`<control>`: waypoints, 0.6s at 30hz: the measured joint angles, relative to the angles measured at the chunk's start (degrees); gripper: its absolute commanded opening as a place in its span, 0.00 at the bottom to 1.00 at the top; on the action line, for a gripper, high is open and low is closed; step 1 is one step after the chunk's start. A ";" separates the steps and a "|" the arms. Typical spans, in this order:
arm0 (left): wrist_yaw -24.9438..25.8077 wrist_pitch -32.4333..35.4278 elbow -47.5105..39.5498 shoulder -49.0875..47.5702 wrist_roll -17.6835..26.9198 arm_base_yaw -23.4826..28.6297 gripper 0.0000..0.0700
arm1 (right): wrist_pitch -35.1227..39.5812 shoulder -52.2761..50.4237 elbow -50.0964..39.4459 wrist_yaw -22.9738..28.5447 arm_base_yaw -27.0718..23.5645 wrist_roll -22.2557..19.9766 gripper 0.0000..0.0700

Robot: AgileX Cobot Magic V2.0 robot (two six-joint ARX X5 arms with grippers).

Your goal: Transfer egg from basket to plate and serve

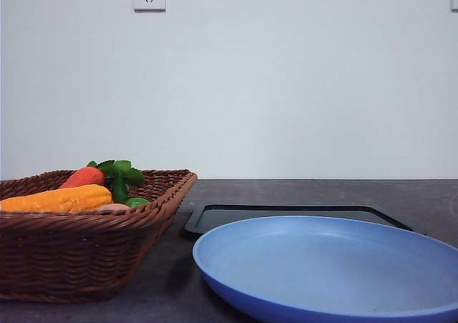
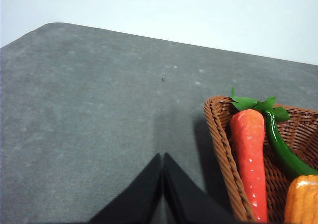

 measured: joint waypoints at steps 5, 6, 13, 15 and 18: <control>0.04 0.00 0.00 0.00 -1.19 0.00 0.00 | 0.65 0.00 0.00 -0.02 0.00 1.78 0.00; 0.09 0.00 0.00 0.00 -1.83 0.00 0.00 | 1.02 0.00 0.00 -0.02 0.00 2.44 0.00; 0.54 0.00 0.00 0.00 -12.21 0.00 0.00 | 3.03 0.00 0.00 -0.33 0.00 10.86 0.00; 2.40 0.00 0.00 0.00 -15.56 0.00 0.00 | 3.08 0.00 0.00 -0.56 0.00 13.35 0.00; 7.07 0.81 0.00 0.00 -18.27 0.00 0.00 | 2.35 0.00 0.05 -2.83 0.00 16.93 0.00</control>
